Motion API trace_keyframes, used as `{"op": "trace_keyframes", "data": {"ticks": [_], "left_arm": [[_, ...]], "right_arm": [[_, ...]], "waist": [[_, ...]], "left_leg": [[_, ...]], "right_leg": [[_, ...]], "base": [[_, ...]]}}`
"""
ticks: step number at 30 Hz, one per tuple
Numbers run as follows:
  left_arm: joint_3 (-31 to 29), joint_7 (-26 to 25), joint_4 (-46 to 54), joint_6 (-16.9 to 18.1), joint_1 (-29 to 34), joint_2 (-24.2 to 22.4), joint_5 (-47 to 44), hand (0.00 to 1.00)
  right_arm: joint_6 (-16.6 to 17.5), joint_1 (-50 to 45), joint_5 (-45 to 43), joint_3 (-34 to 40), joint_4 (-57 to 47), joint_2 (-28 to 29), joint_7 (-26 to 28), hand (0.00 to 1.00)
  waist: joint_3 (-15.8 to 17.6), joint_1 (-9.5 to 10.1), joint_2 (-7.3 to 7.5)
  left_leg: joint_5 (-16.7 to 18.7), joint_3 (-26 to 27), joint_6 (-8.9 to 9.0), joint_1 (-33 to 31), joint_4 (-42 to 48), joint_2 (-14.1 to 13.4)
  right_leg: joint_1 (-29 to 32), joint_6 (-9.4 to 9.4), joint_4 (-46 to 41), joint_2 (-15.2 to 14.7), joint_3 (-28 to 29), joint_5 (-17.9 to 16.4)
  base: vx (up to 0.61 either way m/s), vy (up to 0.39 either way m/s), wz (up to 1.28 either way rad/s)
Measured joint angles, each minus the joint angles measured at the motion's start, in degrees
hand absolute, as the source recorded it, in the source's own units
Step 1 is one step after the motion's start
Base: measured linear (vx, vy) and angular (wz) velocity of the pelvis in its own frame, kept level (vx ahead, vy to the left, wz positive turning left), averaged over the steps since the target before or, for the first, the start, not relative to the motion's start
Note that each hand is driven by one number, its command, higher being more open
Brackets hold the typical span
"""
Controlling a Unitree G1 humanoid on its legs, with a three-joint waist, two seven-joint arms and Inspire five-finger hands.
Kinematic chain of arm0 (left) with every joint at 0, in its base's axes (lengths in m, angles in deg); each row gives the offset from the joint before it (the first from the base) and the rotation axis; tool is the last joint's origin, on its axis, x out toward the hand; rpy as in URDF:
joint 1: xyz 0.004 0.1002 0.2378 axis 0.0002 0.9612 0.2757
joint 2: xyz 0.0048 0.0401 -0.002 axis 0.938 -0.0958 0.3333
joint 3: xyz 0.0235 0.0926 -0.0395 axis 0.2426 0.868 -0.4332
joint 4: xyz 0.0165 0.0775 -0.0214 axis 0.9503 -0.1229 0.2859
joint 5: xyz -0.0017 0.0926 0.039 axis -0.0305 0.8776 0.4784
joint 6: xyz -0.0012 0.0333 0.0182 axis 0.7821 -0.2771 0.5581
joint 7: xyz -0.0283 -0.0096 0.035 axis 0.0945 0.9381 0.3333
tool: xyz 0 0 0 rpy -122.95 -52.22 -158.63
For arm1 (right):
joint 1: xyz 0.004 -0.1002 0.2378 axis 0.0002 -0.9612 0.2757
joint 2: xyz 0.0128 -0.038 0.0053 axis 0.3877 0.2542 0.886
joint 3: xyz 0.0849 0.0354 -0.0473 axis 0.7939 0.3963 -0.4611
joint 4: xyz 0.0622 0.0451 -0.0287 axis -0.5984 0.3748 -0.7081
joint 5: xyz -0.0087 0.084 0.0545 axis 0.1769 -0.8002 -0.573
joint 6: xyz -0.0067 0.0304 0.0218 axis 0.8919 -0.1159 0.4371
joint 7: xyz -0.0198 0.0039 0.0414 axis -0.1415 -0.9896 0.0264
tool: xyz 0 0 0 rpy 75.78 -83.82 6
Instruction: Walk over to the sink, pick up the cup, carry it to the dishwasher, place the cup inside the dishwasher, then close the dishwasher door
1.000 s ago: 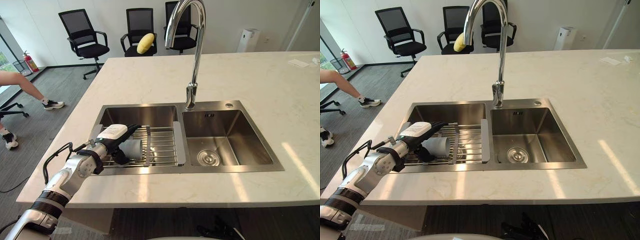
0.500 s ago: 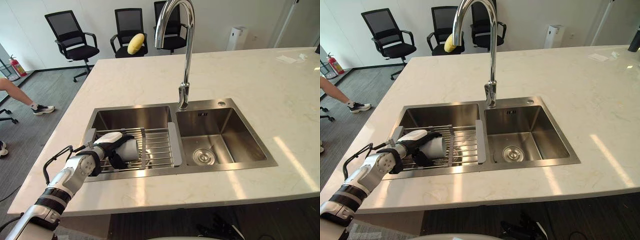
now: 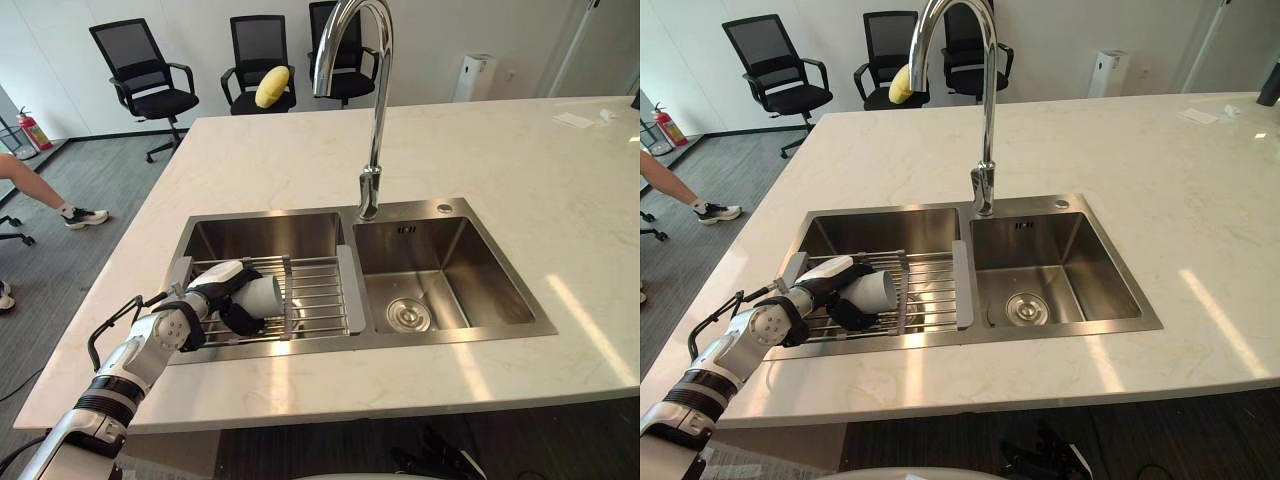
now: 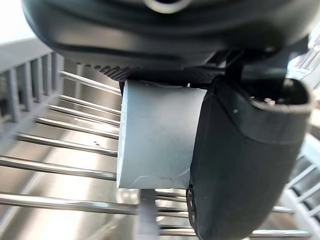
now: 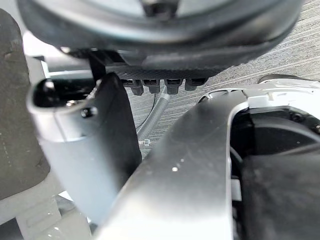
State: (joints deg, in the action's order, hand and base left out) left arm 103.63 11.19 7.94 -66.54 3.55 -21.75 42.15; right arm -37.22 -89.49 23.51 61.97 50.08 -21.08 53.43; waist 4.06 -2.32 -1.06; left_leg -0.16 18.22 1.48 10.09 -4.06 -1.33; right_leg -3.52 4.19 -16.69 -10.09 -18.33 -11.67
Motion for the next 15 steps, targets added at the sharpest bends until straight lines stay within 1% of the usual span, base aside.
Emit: {"op": "trace_keyframes", "data": {"ticks": [3, 4, 6, 8, 10, 12, 15], "left_arm": [[0.01, -2.53, 1.52, 2.67, 0.01, 0.06, -0.99, 0.00], [-0.02, -3.31, 3.73, 3.30, 0.12, 0.09, -2.54, 0.00], [-0.05, -3.62, 7.58, 4.15, 0.23, 0.04, -4.17, 0.00], [-0.07, -3.81, 12.48, 5.74, 0.39, -0.37, -6.19, 0.00], [-0.59, -3.80, 17.31, 7.73, 0.81, -2.22, -9.63, 0.00], [-0.96, -3.73, 19.10, 8.71, 1.54, -3.66, -13.81, 0.00], [-2.40, -2.26, 20.58, 9.01, 3.02, -6.49, -20.55, 0.00]], "right_arm": [[0.46, -0.29, -0.92, -0.13, 0.12, 0.14, 0.00, 1.00], [0.84, -0.44, -1.01, -0.09, 0.14, 0.20, 0.00, 1.00], [1.32, -0.62, -1.08, -0.04, 0.19, 0.20, 0.02, 1.00], [1.87, -0.63, -1.11, 0.19, 0.62, 0.21, 0.02, 1.00], [2.60, -0.23, -1.11, 0.89, 1.82, 0.33, 0.17, 1.00], [3.18, 0.12, -1.12, 1.19, 2.72, 0.37, 0.19, 1.00], [3.95, 0.44, -1.21, 2.57, 4.31, 1.11, 0.14, 1.00]], "waist": [[0.00, 0.09, 0.03], [-0.01, 0.28, 0.06], [-0.01, 0.76, 0.08], [-0.03, 1.33, 0.11], [-0.10, 1.52, 0.16], [-0.11, 1.46, 0.18], [-0.18, 1.19, 0.26]], "left_leg": [[0.01, -0.50, 0.01, -0.02, -0.06, 0.04], [0.02, -0.68, 0.02, -0.21, -0.04, 0.07], [0.06, -0.94, 0.00, -0.50, -0.03, 0.09], [0.08, -1.28, -0.03, -0.60, -0.01, 0.15], [0.09, -1.81, -0.09, -0.67, 0.10, 0.23], [0.04, -1.97, -0.16, -0.52, 0.12, 0.24], [-0.23, -2.90, -0.48, -0.41, 0.12, 0.23]], "right_leg": [[-0.46, 0.07, 0.26, 0.00, -0.55, 0.05], [-0.45, 0.07, 0.30, 0.02, -0.67, 0.05], [-0.38, 0.07, 0.32, 0.02, -0.81, 0.05], [-0.39, 0.06, 0.32, 0.00, -0.94, 0.04], [-0.55, 0.00, 0.28, -0.02, -1.13, 0.01], [-0.73, -0.02, 0.31, -0.02, -1.27, -0.01], [-1.25, -0.04, 0.58, 0.02, -2.08, -0.01]], "base": [[0.02, -0.005, 0.09], [0.00, -0.006, 0.07], [0.00, -0.006, 0.05], [-0.01, -0.007, 0.05], [-0.01, -0.005, 0.07], [-0.02, -0.006, 0.05], [-0.04, -0.017, 0.12]]}}
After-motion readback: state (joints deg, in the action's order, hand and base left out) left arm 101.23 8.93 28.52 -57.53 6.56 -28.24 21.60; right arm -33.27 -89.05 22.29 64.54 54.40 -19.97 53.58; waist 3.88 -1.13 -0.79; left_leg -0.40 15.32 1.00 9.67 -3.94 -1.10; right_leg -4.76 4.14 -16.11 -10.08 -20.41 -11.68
